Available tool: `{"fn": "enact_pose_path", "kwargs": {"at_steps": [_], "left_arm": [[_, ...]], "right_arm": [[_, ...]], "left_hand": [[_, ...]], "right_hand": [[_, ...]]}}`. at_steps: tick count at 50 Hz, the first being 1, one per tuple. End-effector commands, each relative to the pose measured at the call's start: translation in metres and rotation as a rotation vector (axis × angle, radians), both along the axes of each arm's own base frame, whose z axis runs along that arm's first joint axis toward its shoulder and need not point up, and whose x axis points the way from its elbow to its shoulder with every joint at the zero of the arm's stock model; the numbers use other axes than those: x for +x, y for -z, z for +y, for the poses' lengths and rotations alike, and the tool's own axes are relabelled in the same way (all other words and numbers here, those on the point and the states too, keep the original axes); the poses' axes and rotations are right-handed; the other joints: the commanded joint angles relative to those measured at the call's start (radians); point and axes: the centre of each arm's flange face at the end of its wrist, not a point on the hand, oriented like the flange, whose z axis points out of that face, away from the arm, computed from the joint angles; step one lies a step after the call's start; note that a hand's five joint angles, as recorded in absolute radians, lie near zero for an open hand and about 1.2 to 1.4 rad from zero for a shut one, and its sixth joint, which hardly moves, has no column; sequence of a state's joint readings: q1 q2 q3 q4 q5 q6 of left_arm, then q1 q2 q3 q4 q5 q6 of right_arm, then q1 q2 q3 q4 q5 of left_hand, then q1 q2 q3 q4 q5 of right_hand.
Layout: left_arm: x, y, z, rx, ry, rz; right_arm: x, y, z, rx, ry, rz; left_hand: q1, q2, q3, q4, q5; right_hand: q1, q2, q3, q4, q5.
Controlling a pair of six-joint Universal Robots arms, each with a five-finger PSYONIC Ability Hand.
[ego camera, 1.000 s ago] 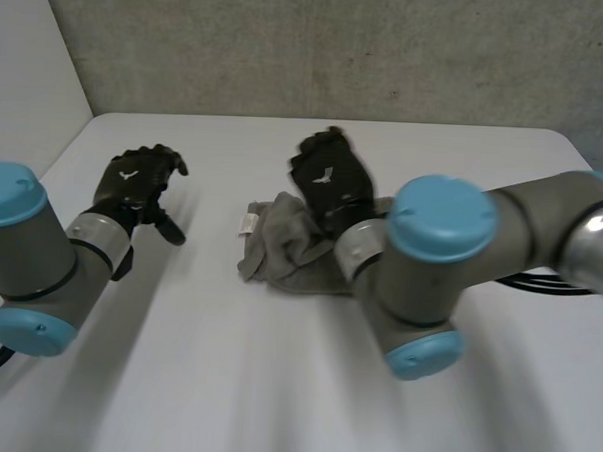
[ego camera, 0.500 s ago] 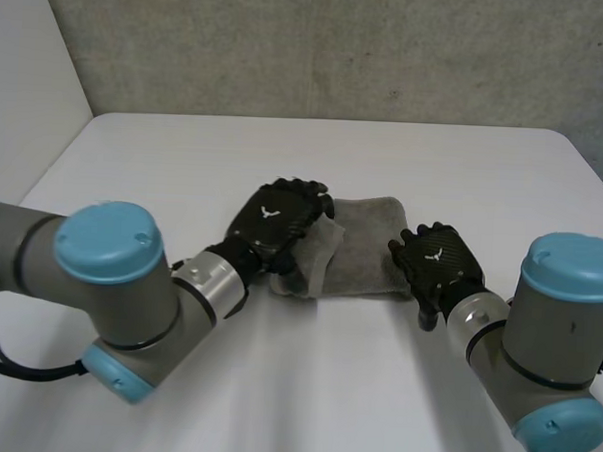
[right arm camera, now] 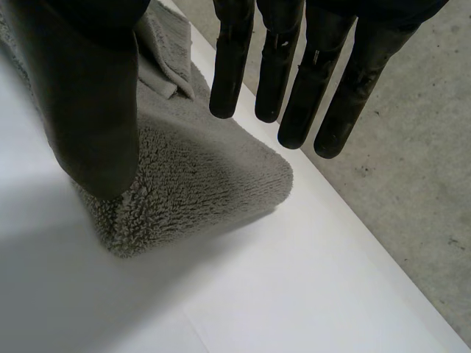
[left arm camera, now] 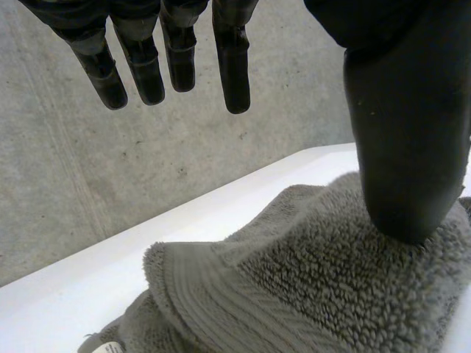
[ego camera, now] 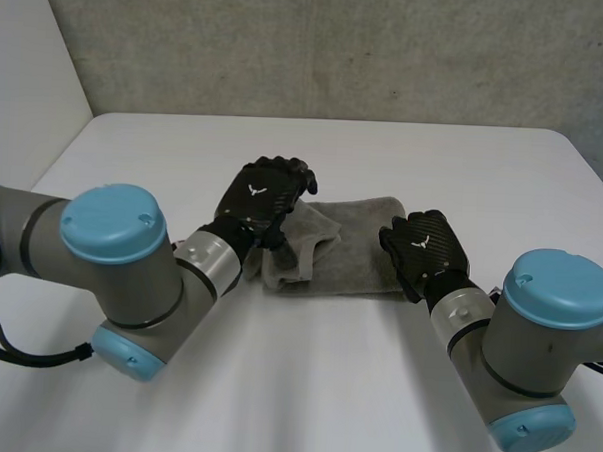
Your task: Fold the towel.
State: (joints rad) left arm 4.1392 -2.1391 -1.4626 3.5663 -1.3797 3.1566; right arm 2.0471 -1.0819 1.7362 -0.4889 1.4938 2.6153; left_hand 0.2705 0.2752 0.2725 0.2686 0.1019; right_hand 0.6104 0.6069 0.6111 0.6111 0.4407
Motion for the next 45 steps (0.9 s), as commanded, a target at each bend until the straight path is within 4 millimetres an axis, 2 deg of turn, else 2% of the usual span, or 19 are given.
{"fn": "enact_pose_path", "kwargs": {"at_steps": [1,5,10,17,23,27,28,30,36,38,39,41,45], "left_arm": [[0.012,-0.002,0.001,0.047,0.044,-0.023],[0.012,0.001,0.012,0.125,0.134,-0.054],[0.014,0.007,0.021,0.186,0.159,-0.092],[0.008,0.02,0.022,0.146,0.182,-0.151],[-0.003,0.031,0.005,0.038,0.113,-0.176],[-0.003,0.039,-0.022,-0.017,-0.055,-0.165],[-0.003,0.039,-0.022,-0.017,-0.055,-0.165],[0.0,0.042,-0.036,-0.029,-0.16,-0.152],[0.006,0.035,-0.05,-0.036,-0.28,-0.09],[0.016,0.029,-0.059,0.002,-0.372,0.024],[0.016,0.029,-0.059,0.002,-0.372,0.025],[0.03,0.03,-0.068,0.067,-0.449,0.127],[0.035,0.033,-0.071,0.113,-0.473,0.179]], "right_arm": [[-0.002,0.001,0.002,0.013,0.006,0.006],[-0.003,0.002,0.002,0.019,0.007,0.008],[-0.005,0.003,0.002,0.021,0.008,0.014],[-0.006,0.004,0.002,0.02,0.012,0.017],[-0.006,0.004,0.004,0.023,0.012,0.021],[-0.006,0.006,0.006,0.027,0.007,0.026],[-0.006,0.006,0.006,0.029,0.005,0.027],[-0.005,0.006,0.007,0.028,0.003,0.028],[-0.005,0.007,0.008,0.03,0.002,0.031],[-0.005,0.007,0.009,0.03,0.001,0.033],[-0.005,0.007,0.009,0.03,0.001,0.033],[-0.005,0.008,0.01,0.034,0.0,0.035],[-0.005,0.009,0.011,0.035,-0.002,0.037]], "left_hand": [[0.005,0.0,0.003,0.006,-0.001],[0.016,0.012,0.014,0.018,0.01],[0.014,0.009,0.011,0.015,0.008],[0.014,0.009,0.011,0.015,0.007],[0.019,0.015,0.017,0.021,0.013],[0.025,0.021,0.023,0.027,0.019],[0.025,0.021,0.023,0.027,0.019],[0.049,0.044,0.047,0.05,0.043],[0.046,0.041,0.044,0.048,0.04],[0.052,0.047,0.05,0.053,0.046],[0.052,0.047,0.05,0.054,0.046],[0.055,0.05,0.053,0.056,0.049],[0.055,0.05,0.053,0.056,0.049]], "right_hand": [[-0.006,-0.002,-0.006,-0.006,-0.011],[-0.012,-0.008,-0.012,-0.012,-0.016],[-0.012,-0.008,-0.012,-0.012,-0.016],[-0.015,-0.011,-0.015,-0.015,-0.019],[-0.018,-0.014,-0.018,-0.018,-0.022],[-0.02,-0.017,-0.021,-0.021,-0.025],[-0.02,-0.017,-0.021,-0.021,-0.025],[-0.02,-0.017,-0.021,-0.021,-0.025],[-0.023,-0.02,-0.024,-0.024,-0.028],[-0.026,-0.023,-0.027,-0.027,-0.031],[-0.026,-0.023,-0.027,-0.027,-0.031],[-0.026,-0.023,-0.027,-0.027,-0.031],[-0.026,-0.023,-0.027,-0.027,-0.031]]}}
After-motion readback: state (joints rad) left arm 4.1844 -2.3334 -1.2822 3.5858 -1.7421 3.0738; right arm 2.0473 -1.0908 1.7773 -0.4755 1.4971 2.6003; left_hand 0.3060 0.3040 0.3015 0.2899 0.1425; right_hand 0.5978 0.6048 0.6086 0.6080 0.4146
